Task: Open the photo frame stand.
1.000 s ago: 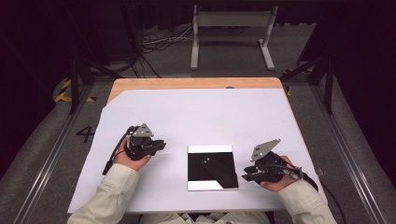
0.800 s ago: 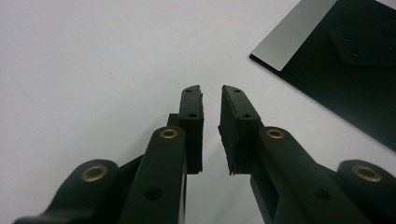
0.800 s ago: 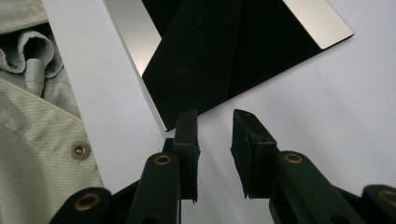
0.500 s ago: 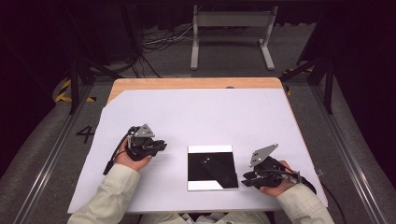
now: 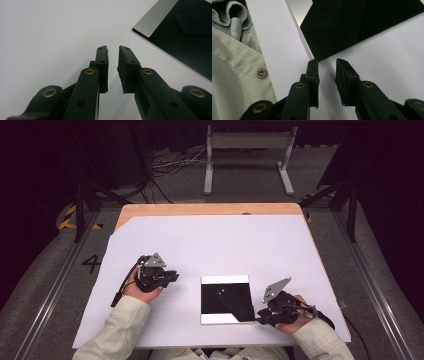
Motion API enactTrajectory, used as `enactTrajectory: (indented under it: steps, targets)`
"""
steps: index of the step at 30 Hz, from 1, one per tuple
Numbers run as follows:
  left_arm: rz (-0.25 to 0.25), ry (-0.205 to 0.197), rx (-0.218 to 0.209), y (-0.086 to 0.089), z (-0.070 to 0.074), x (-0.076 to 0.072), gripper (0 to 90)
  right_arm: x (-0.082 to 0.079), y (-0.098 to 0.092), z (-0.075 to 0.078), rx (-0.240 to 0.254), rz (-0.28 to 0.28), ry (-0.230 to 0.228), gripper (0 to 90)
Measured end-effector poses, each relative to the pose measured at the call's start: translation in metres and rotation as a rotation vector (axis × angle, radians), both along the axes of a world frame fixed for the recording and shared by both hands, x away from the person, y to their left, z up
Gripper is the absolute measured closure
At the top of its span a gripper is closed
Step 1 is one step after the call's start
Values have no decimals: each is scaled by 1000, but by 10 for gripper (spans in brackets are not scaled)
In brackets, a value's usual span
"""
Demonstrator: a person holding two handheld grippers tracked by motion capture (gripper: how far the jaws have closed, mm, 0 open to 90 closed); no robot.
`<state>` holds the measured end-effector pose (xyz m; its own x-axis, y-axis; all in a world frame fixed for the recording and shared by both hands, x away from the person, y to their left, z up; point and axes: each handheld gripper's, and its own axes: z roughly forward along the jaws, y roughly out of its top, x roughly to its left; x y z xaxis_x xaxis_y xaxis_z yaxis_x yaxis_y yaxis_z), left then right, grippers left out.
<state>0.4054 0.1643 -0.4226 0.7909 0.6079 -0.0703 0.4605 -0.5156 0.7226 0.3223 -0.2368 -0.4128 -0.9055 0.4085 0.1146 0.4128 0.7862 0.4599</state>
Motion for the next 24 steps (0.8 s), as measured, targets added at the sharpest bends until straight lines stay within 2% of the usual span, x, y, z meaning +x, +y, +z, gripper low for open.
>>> enactTrajectory:
  steps: [11,24]
  targets:
    - [-4,6,1,-1,-1,0,782,0,6,-6,-15,28,22,729]
    - [-12,7,7,-2,-1,0,778,-3,13,-5,-55,40,-15,772]
